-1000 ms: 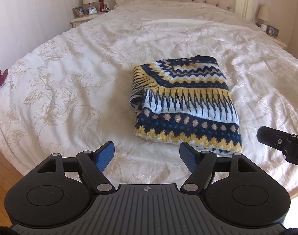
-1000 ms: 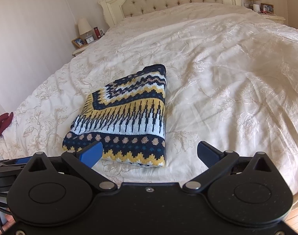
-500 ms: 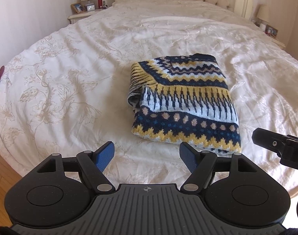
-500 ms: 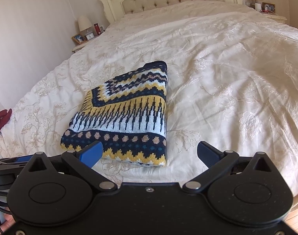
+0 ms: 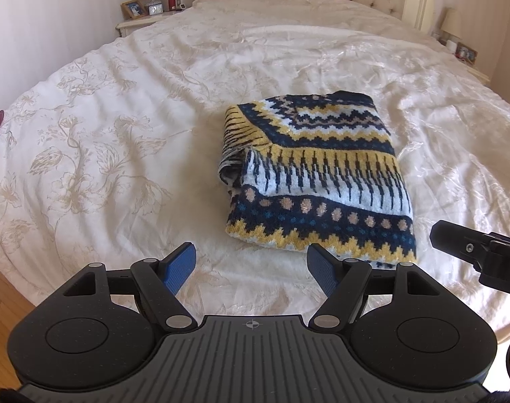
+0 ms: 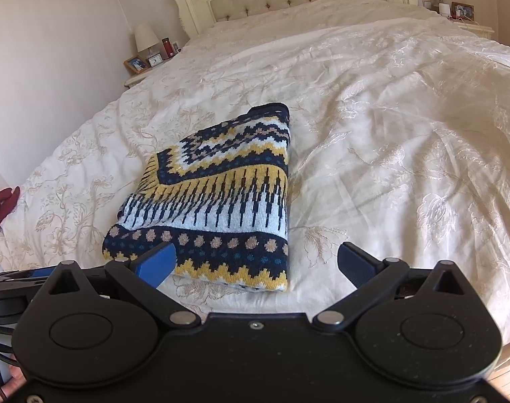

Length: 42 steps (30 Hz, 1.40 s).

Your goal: Fold small clothes

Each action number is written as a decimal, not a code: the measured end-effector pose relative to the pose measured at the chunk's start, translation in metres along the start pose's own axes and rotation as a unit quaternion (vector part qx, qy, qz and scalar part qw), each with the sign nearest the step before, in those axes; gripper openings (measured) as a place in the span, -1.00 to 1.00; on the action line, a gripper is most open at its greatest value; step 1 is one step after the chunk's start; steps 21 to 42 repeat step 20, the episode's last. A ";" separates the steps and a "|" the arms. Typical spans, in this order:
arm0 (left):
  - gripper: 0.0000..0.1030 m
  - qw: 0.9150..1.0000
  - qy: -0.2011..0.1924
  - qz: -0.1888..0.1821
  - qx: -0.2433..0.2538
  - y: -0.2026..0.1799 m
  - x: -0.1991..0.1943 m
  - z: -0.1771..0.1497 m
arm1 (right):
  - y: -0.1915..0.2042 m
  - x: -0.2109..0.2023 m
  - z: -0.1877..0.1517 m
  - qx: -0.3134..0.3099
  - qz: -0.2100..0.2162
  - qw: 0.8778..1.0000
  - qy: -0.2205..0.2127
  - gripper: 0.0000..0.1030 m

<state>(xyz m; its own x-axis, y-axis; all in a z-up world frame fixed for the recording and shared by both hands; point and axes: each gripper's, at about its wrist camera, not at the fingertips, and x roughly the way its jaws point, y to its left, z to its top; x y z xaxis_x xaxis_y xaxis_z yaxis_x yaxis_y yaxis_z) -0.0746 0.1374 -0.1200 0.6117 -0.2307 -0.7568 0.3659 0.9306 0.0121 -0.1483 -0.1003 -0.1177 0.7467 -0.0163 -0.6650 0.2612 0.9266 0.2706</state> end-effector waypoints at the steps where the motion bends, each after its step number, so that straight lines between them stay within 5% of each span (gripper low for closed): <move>1: 0.40 1.000 0.000 0.000 0.001 0.000 0.001 0.001 | 0.000 0.001 0.000 0.000 0.000 1.000 0.001 0.99; 42: 0.40 1.000 -0.003 -0.001 -0.002 0.000 0.007 0.011 | -0.001 0.014 0.006 0.002 0.004 1.000 0.010 0.99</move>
